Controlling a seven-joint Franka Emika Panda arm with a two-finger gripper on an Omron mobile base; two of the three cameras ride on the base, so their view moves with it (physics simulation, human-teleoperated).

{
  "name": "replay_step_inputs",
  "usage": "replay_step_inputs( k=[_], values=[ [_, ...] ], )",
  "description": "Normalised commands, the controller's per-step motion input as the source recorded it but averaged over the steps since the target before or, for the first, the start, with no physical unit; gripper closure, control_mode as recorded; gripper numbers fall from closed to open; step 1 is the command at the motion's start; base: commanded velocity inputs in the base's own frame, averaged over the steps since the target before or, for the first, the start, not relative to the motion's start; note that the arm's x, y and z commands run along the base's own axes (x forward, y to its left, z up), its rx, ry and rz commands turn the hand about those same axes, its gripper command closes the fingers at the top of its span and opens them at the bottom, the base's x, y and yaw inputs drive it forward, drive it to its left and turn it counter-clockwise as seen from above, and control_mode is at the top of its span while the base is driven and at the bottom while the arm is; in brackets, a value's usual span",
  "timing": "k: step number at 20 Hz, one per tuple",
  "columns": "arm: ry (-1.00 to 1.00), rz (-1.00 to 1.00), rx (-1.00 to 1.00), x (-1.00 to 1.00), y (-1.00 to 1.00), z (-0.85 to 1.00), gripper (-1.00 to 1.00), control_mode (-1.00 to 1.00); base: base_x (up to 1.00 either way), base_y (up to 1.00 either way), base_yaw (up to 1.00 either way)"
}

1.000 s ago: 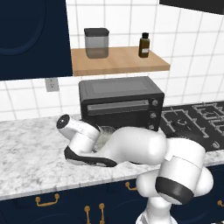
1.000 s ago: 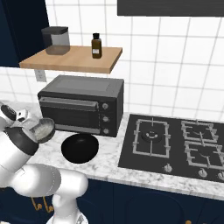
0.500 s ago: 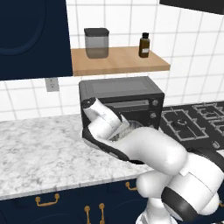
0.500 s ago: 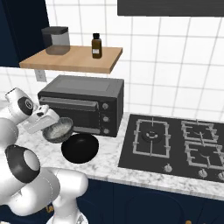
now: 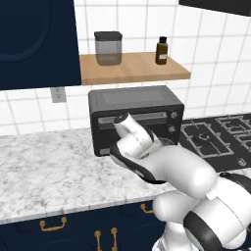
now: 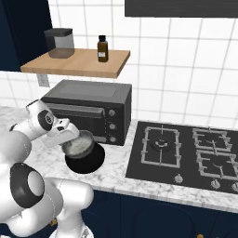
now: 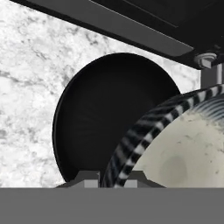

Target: Pick up the bowls on the counter and stack them on top of one another in the open cabinet. Place the smaller bowl on top of the larger bowl.

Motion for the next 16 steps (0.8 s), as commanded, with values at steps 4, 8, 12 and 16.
replay_step_inputs(
  k=[4, 8, 12, 16],
  values=[
    [0.00, 0.00, 0.05, 0.21, -0.06, -0.38, 1.00, -1.00, 0.00, 0.00, 0.00],
    [0.00, 0.00, 0.02, 0.44, 0.00, -0.28, -1.00, -1.00, 0.00, 0.00, 0.00],
    [0.00, 0.00, 0.03, 0.18, 0.00, 0.00, -1.00, -1.00, 0.00, 0.00, 0.00],
    [0.00, 0.00, 0.06, -0.60, 0.29, 0.23, -1.00, -1.00, 0.00, 0.00, 0.00]
  ],
)
